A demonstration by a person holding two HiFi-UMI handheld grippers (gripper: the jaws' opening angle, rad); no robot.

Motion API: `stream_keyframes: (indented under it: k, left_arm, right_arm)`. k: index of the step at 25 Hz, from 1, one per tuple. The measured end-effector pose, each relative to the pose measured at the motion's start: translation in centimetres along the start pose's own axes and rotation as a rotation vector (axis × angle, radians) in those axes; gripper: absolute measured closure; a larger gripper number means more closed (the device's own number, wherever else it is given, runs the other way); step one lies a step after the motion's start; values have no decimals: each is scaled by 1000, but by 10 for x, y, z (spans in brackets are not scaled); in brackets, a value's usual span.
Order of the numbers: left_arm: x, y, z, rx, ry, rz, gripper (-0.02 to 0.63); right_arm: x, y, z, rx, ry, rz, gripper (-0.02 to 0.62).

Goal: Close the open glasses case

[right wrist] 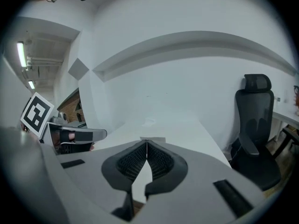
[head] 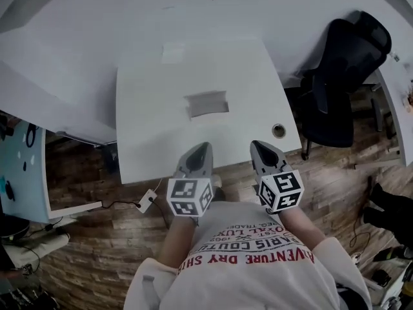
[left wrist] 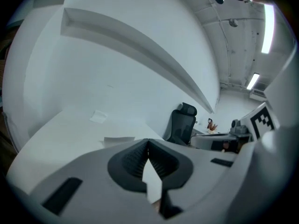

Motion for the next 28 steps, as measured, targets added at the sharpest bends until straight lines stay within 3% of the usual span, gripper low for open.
stream_keyframes:
  k: [9, 19, 28]
  left_arm:
    - [-11, 70, -58, -18, 99, 22, 601]
    - [-58, 106, -104, 19, 257, 60, 601]
    - [-89, 125, -146, 56, 366, 104, 601]
  right_arm:
    - [20, 0, -93, -16, 44, 2, 583]
    - [-4, -28, -151, -40, 164, -23, 583]
    - [-14, -56, -200, 5, 280, -26, 583]
Point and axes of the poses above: the fingertips, and each gripper's own axes: z backward along the fingers, y to its left, x out of its top, the point moved 9 cm from there along z, backward along the fingers, and after that the axes turned 12 degrees about -z, right-handed, at the moved point
